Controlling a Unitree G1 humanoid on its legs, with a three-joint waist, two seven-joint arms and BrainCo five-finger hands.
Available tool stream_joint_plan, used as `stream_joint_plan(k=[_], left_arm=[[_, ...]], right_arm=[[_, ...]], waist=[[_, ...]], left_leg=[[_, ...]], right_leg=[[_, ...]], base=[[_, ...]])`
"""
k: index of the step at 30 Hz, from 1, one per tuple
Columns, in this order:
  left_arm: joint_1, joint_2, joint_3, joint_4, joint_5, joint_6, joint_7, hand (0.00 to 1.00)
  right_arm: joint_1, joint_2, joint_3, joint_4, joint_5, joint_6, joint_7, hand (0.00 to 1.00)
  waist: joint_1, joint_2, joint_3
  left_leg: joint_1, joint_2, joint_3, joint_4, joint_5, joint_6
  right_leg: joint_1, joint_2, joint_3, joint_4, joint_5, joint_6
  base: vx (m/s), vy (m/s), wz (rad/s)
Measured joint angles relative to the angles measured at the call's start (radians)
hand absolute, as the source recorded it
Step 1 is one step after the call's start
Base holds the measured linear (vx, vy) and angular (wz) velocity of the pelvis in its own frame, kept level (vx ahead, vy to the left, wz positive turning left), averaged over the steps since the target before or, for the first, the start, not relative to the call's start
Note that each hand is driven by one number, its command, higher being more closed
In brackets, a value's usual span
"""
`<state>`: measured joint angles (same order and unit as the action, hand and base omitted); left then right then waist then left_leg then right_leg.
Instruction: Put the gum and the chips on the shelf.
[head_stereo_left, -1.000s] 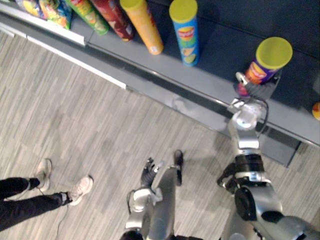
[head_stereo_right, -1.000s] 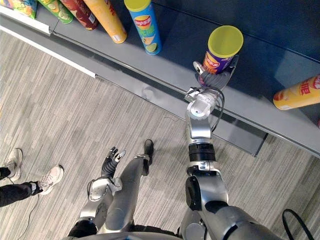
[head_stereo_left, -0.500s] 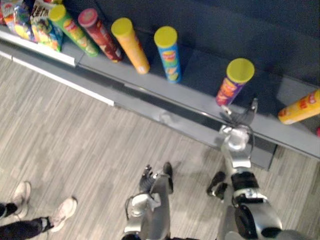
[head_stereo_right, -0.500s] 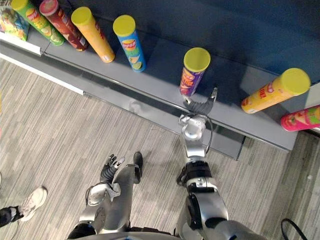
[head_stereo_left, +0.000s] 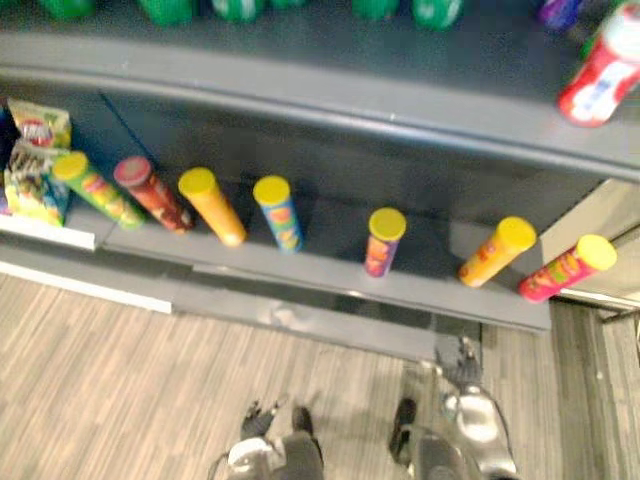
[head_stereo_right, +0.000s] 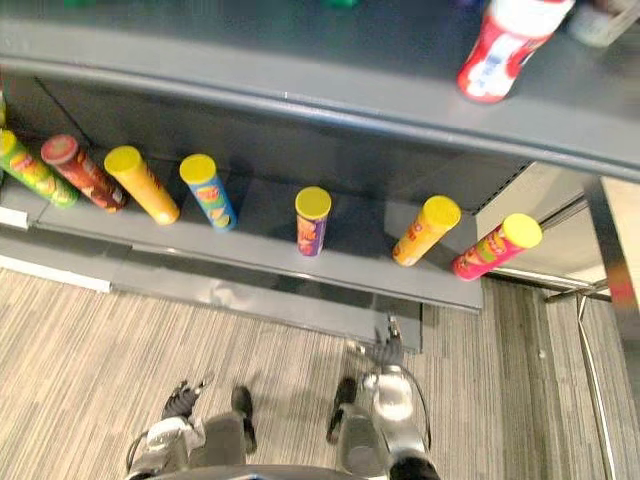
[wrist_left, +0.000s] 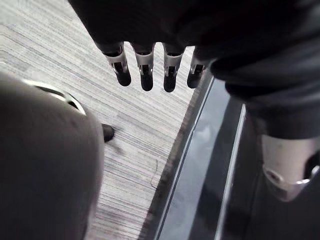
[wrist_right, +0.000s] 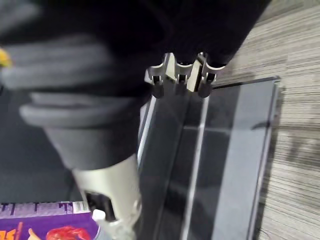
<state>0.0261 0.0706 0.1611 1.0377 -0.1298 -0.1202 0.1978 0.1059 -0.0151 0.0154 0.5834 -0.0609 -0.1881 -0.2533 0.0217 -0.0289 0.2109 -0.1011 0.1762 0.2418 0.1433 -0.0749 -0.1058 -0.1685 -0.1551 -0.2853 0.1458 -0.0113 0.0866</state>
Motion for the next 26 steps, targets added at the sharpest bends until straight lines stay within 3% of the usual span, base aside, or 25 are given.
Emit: stream_joint_plan(k=[5, 12, 17, 26], left_arm=[[0.039, -0.006, 0.074, 0.033, 0.027, -0.001, -0.005, 0.0], [0.057, -0.027, 0.159, 0.05, 0.028, -0.001, -0.027, 0.0], [0.058, -0.033, 0.202, 0.083, 0.027, 0.0, -0.066, 0.0], [0.058, -0.038, 0.238, 0.118, 0.024, 0.023, -0.112, 0.0]], right_arm=[[0.082, -0.007, -0.024, 0.148, -0.001, -0.007, 0.069, 0.0], [0.081, -0.012, -0.238, 0.346, 0.041, -0.018, 0.112, 0.0], [0.094, -0.023, -0.359, 0.537, 0.067, 0.039, 0.13, 0.0], [0.086, -0.006, -0.538, 0.612, 0.244, 0.09, 0.164, 0.0]], waist=[[-0.022, -0.004, -0.061], [-0.022, -0.007, -0.101], [-0.023, 0.002, -0.12], [-0.041, 0.025, -0.14]], left_leg=[[0.103, -0.025, 0.039, -0.098, 0.015, 0.002], [0.166, -0.043, 0.06, -0.141, 0.013, 0.001], [0.185, -0.046, 0.078, -0.159, 0.011, 0.001], [0.224, -0.051, 0.105, -0.178, 0.003, 0.0]], right_leg=[[0.091, 0.012, 0.02, -0.111, 0.046, 0.018], [0.154, 0.012, 0.038, -0.181, 0.067, 0.029], [0.164, 0.014, 0.052, -0.202, 0.073, 0.034], [0.194, 0.018, 0.071, -0.239, 0.086, 0.036]], base=[[0.12, 0.043, -0.16], [0.04, 0.02, -0.07], [0.01, 0.001, -0.08], [0.02, 0.004, -0.08]])
